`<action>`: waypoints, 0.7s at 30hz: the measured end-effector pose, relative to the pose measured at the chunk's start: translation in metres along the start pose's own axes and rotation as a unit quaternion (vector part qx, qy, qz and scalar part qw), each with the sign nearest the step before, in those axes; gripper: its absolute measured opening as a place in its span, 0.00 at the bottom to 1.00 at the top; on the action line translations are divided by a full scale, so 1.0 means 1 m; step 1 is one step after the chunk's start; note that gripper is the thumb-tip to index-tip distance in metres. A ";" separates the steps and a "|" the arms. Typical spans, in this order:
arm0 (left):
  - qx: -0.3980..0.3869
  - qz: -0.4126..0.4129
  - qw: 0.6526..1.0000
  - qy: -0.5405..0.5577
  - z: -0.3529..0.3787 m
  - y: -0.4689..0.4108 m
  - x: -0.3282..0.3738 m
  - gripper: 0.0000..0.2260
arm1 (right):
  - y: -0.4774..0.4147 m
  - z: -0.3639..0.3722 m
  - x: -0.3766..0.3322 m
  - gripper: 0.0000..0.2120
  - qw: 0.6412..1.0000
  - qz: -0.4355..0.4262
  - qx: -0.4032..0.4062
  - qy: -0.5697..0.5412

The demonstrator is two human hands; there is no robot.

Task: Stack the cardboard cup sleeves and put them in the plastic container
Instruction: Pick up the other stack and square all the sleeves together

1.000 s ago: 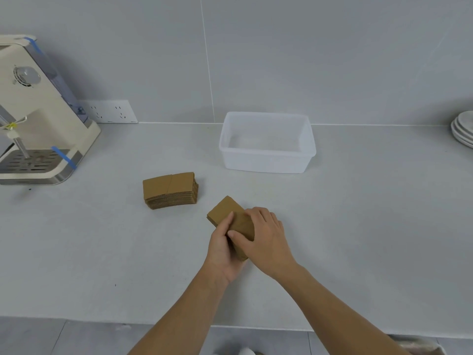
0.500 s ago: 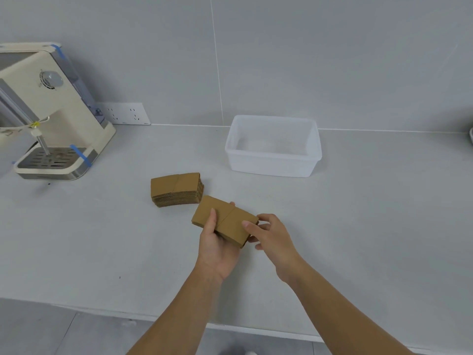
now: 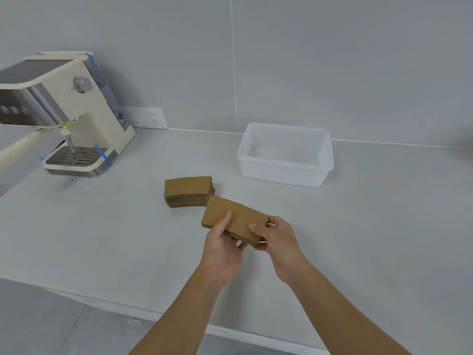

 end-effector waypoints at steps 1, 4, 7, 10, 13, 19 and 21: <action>0.005 0.014 1.000 0.004 0.000 0.000 0.003 0.13 | -0.001 0.000 -0.002 0.16 1.000 -0.005 0.002 0.003; 0.025 0.042 0.999 -0.008 -0.005 0.000 0.015 0.09 | -0.005 -0.001 -0.005 0.16 1.000 -0.011 0.007 0.010; 0.060 0.046 0.996 -0.054 -0.017 -0.002 0.031 0.02 | -0.011 -0.003 -0.008 0.17 1.000 -0.013 0.007 0.022; 0.072 0.033 0.988 -0.133 -0.025 -0.001 0.048 0.02 | -0.019 0.000 -0.009 0.18 1.000 -0.013 0.008 0.025; 0.100 0.029 0.977 -0.186 -0.032 0.000 0.064 0.04 | -0.030 0.012 -0.012 0.17 1.000 -0.013 -0.003 0.025; 0.163 0.042 0.955 -0.242 -0.046 -0.016 0.104 0.05 | -0.051 0.046 -0.023 0.15 0.999 -0.030 -0.002 0.042; 0.170 0.035 0.950 -0.261 -0.051 -0.023 0.118 0.03 | -0.060 0.059 -0.029 0.15 0.998 -0.036 0.003 0.053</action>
Point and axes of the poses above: each hand's wrist, its own y-axis away from the middle knuckle, its own z-axis out of the palm, x = y × z, the point moved 2 cm from there along -y, towards the middle knuckle, and after that the axes turned 4 degrees about -x, right-handed, at the moved point
